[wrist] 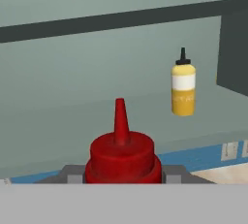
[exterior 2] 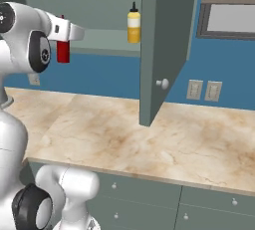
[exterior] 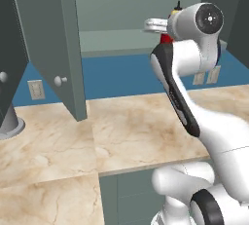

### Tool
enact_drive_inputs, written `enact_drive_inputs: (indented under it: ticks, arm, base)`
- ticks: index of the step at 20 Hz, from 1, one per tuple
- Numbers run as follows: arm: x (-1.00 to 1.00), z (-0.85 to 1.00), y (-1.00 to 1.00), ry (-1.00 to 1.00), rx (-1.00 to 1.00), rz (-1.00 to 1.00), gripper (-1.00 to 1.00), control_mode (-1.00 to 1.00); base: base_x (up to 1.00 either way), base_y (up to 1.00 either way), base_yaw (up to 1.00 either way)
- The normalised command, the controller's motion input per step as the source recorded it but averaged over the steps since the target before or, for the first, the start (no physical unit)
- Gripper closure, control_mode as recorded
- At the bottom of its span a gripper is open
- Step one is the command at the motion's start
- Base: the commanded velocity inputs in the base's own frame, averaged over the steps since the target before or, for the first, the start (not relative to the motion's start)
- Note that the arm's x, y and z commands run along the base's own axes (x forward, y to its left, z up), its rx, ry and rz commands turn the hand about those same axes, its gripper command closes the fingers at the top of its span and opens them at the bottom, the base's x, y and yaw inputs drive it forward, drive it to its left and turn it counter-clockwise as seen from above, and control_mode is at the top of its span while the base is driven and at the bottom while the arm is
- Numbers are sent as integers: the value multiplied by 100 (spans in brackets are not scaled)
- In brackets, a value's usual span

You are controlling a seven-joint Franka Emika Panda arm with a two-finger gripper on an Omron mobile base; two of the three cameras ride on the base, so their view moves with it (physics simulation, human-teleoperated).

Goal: Move the ketchup and mustard from the cabinet to the dining counter.

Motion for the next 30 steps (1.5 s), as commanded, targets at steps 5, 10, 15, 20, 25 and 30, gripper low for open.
enact_drive_inputs:
  ticks: [5, 10, 15, 20, 25, 30]
  arm:
    - [-100, -6, -34, 0, 0, 0, 100, -100]
    - [-100, -41, -28, 4, 0, 0, 100, -100]
    - [-80, -56, -21, 8, 0, 0, 100, -100]
    - [-20, -30, 0, 1, 0, 0, 100, -100]
    - [-12, -8, -1, 0, 0, 0, 100, -100]
    - [0, 0, 0, 0, 0, 0, 100, 100]
  base:
    - [0, 0, 0]
    - [0, 0, 0]
    - [0, 0, 0]
    - [0, 0, 0]
    - [0, 0, 0]
    - [-100, -51, 0]
